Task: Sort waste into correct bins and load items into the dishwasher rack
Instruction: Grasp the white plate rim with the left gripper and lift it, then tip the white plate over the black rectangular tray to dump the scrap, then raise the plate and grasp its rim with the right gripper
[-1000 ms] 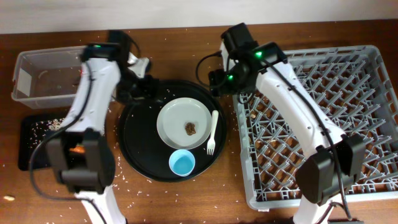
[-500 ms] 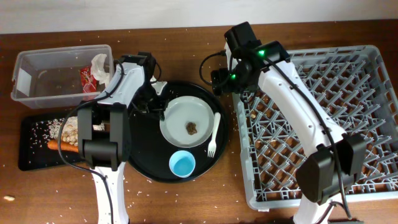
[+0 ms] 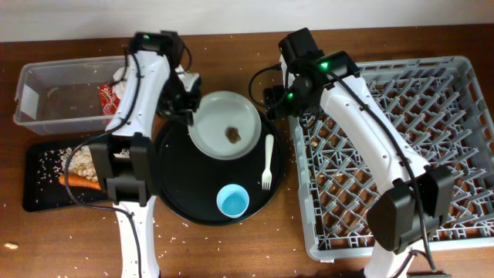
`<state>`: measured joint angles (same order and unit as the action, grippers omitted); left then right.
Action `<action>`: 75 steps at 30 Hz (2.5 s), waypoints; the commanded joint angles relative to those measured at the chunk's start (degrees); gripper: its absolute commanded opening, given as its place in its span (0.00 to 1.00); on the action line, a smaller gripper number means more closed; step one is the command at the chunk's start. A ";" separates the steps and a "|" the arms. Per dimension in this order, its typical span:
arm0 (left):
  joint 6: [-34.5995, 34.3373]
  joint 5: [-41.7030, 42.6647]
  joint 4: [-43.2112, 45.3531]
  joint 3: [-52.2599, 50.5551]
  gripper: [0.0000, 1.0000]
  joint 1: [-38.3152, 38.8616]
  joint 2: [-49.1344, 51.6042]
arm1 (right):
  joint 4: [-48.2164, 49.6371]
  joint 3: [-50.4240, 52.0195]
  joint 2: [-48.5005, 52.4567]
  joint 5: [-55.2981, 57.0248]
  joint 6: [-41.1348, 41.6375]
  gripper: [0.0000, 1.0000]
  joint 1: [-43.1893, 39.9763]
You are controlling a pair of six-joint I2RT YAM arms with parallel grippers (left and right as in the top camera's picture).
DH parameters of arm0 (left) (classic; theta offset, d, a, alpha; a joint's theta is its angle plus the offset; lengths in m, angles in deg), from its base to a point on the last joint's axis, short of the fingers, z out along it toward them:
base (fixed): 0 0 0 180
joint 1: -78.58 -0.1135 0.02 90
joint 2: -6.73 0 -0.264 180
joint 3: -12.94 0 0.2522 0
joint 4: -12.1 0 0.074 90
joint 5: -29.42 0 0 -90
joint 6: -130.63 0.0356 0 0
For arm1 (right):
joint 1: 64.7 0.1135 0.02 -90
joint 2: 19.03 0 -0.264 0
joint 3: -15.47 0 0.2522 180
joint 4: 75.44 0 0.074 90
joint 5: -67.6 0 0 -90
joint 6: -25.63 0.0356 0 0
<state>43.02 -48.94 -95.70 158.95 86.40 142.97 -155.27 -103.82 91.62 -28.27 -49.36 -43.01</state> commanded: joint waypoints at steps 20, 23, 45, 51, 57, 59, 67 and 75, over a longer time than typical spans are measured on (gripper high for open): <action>-1.95 -3.13 -2.69 -3.39 0.01 -40.68 -21.05 | -3.56 -0.39 0.35 0.55 -0.15 0.87 -0.02; -10.97 -14.67 -2.32 -8.44 0.01 -45.40 -23.23 | -2.47 -0.39 0.35 0.55 -1.22 0.90 -0.02; -19.89 -74.71 13.88 -17.84 0.00 -28.70 -23.23 | -3.50 -0.39 0.35 0.57 -2.73 0.91 -0.02; -19.19 -65.22 13.94 -17.68 0.00 -28.06 -23.85 | -3.58 -0.39 0.35 0.55 -2.73 0.91 -0.02; -5.68 -15.37 22.67 -14.21 0.00 -25.42 -32.37 | -3.08 -0.39 0.35 -3.06 -2.47 0.89 -0.02; -2.51 -1.05 26.08 -14.21 0.00 -23.52 -33.27 | -0.70 -0.39 0.31 -8.61 -2.49 0.89 -0.02; -2.80 3.98 38.01 -14.23 0.00 -11.65 -32.00 | 14.51 -0.42 -3.21 -17.92 3.76 0.82 -1.97; -2.78 4.07 38.01 -14.23 0.00 0.46 -29.64 | 11.41 -0.42 -10.73 -20.96 0.50 0.87 -8.79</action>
<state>39.37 -45.88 -57.95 144.15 84.78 111.39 -142.70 -103.82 81.77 -47.66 -46.87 -51.23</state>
